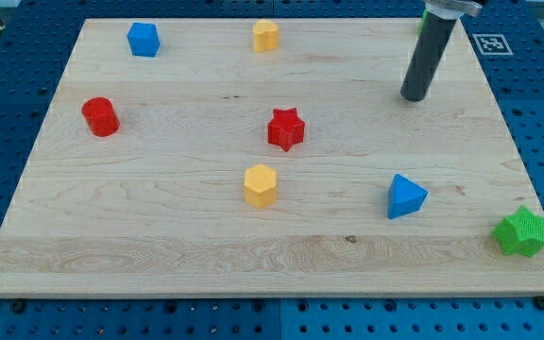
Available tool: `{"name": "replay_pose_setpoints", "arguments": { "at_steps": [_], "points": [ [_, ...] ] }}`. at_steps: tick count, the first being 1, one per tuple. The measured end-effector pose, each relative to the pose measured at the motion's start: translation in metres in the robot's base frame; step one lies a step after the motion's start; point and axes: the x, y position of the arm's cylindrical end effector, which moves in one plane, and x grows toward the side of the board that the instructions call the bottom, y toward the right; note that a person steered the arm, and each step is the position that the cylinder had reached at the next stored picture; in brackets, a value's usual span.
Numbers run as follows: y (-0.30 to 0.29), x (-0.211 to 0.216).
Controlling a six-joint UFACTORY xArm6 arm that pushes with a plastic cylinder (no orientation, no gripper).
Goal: Slightly push the green circle to the right of the board
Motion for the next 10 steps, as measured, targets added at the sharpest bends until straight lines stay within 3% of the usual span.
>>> {"name": "replay_pose_setpoints", "arguments": {
  "at_steps": [3, 5, 8, 10],
  "points": [
    [-0.066, -0.099],
    [-0.04, -0.158],
    [0.043, -0.165],
    [0.056, -0.166]
  ]
}}
